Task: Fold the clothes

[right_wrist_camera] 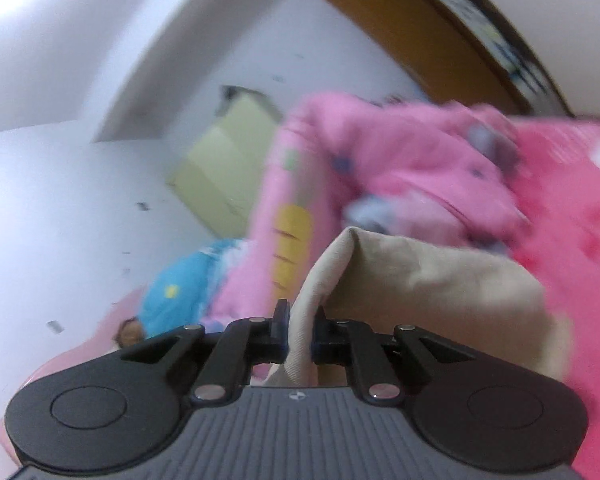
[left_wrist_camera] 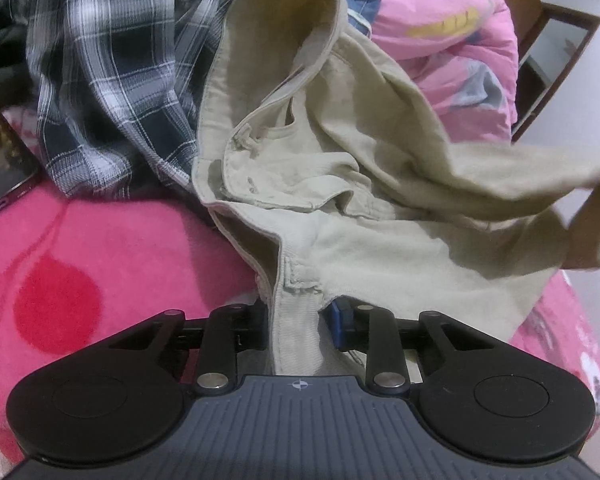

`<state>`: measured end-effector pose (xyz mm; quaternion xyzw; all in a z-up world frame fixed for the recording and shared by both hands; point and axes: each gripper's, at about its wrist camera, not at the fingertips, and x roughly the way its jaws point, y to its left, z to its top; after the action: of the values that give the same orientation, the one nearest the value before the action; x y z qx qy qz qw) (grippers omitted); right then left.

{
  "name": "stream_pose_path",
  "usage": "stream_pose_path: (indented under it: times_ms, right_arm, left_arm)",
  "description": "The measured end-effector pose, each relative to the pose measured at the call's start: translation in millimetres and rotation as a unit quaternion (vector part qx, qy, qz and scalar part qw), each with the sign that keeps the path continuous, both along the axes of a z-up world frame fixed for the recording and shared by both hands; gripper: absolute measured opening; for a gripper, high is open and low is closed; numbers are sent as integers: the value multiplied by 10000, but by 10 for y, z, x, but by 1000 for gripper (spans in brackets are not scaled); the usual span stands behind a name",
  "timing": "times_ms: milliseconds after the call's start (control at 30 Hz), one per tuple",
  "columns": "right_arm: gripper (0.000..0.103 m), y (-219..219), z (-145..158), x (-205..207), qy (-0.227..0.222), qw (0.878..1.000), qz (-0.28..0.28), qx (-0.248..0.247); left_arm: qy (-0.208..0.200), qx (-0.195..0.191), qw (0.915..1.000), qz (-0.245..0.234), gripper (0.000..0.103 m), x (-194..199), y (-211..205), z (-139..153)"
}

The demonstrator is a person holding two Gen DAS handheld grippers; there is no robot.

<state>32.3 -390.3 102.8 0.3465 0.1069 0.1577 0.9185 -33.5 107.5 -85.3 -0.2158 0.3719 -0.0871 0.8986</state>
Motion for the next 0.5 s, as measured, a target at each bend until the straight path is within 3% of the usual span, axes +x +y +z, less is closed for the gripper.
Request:
stream_pose_path:
  times_ms: [133, 200, 300, 333, 367, 433, 500]
  right_arm:
    - [11, 332, 525, 575, -503, 9972, 300, -458]
    - [11, 587, 675, 1059, -488, 9954, 469, -683]
    - [14, 1016, 649, 1866, -111, 9933, 682, -922]
    - [21, 1160, 590, 2110, 77, 9921, 653, -1065]
    - [46, 1287, 454, 2351, 421, 9884, 690, -1289]
    - [70, 1432, 130, 2652, 1262, 9744, 806, -1679]
    - [70, 1495, -213, 2836, 2081, 9537, 836, -2006]
  left_arm:
    - [65, -69, 9999, -81, 27, 15, 30, -15]
    - [83, -62, 9999, -93, 27, 24, 35, -14]
    - [95, -2, 9999, -66, 28, 5, 10, -19]
    - [88, 47, 9999, -62, 29, -6, -5, -17]
    - [75, 92, 9999, -64, 30, -19, -17, -13]
    - [67, 136, 9998, -112, 32, -27, -12, -10]
    - [67, 116, 9998, -178, 35, -29, -7, -11]
